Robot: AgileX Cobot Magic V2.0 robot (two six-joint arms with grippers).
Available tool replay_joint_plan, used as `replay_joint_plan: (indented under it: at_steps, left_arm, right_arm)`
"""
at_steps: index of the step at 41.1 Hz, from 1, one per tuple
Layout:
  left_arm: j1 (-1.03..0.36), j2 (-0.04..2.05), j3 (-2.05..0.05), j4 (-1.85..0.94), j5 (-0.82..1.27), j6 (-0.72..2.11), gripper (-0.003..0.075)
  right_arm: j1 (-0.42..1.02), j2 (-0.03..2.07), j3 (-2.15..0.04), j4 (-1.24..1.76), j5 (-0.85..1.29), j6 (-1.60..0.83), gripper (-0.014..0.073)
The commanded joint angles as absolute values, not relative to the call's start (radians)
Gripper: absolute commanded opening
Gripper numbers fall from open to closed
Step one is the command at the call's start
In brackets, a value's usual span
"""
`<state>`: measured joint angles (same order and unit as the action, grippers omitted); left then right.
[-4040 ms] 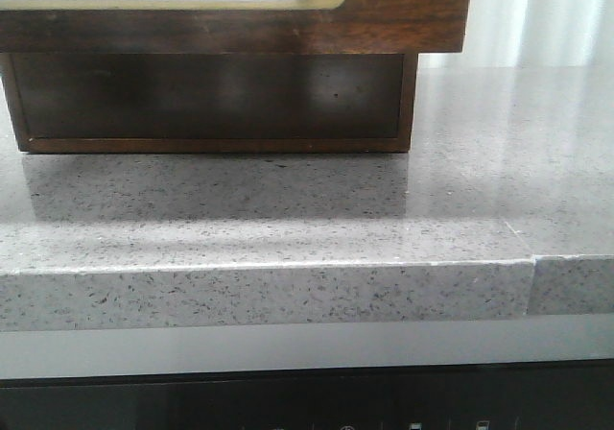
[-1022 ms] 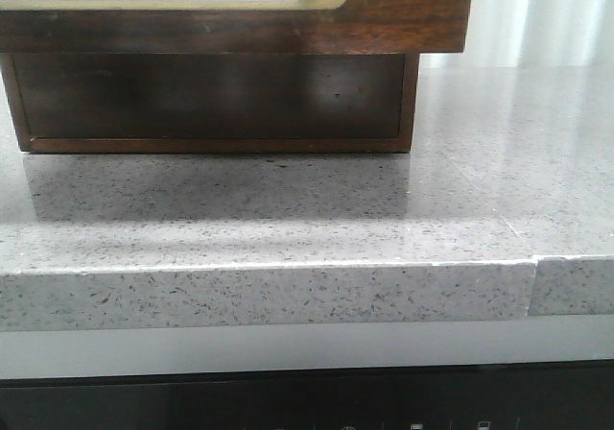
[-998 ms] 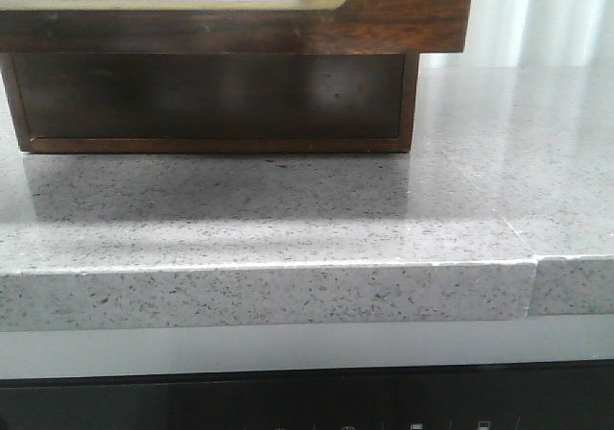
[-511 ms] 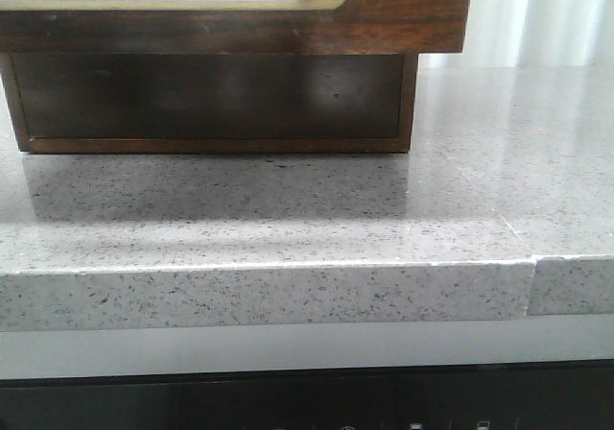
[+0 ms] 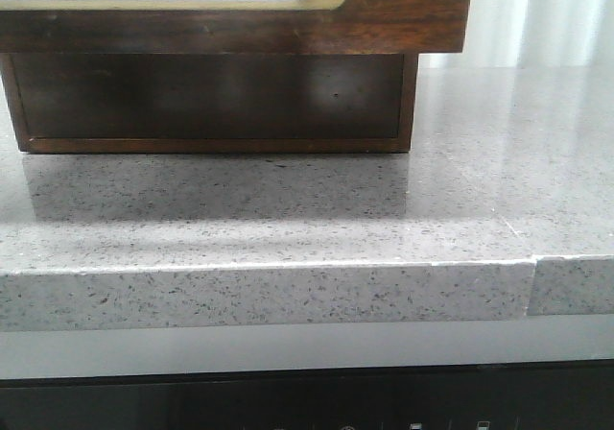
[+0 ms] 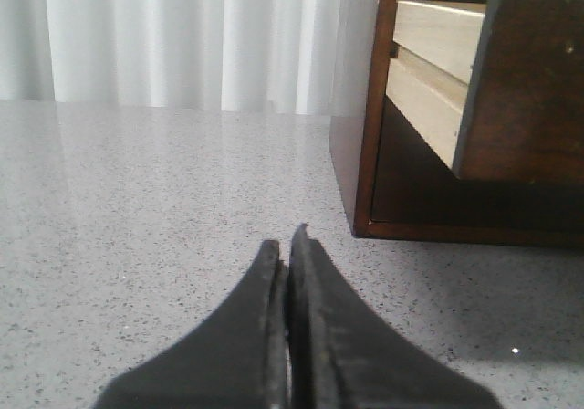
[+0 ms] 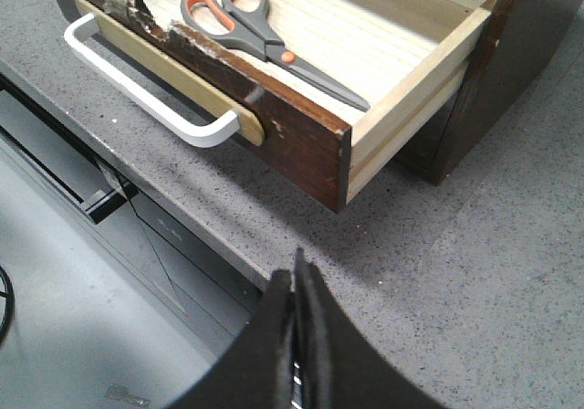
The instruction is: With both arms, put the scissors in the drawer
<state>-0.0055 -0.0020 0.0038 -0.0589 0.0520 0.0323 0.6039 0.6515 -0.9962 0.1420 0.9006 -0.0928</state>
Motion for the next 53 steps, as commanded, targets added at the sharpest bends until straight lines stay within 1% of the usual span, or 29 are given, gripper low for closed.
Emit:
replay_joint_plan:
  at_steps: [1, 6, 12, 24, 53]
  left_arm:
    - [-0.011, -0.022, 0.029, -0.104, -0.023, 0.095, -0.002]
    - [-0.011, -0.022, 0.029, -0.104, -0.031, 0.083, -0.002]
    - [-0.013, -0.022, 0.029, -0.011, -0.068, -0.036, -0.002]
    - [-0.072, -0.022, 0.029, -0.013, -0.06, -0.036, -0.002]
    - [-0.072, -0.022, 0.029, -0.015, -0.06, -0.036, -0.002]
  right_arm:
    - [0.6, 0.65, -1.019, 0.138, 0.829, -0.098, -0.0069]
    - [0.6, 0.65, -1.019, 0.138, 0.829, -0.098, -0.0069]
    - [0.6, 0.65, -1.019, 0.138, 0.829, -0.098, -0.0069]
    - [0.6, 0.65, -1.019, 0.138, 0.829, -0.098, -0.0069]
    - [0.6, 0.65, -1.019, 0.138, 0.829, -0.098, -0.0069]
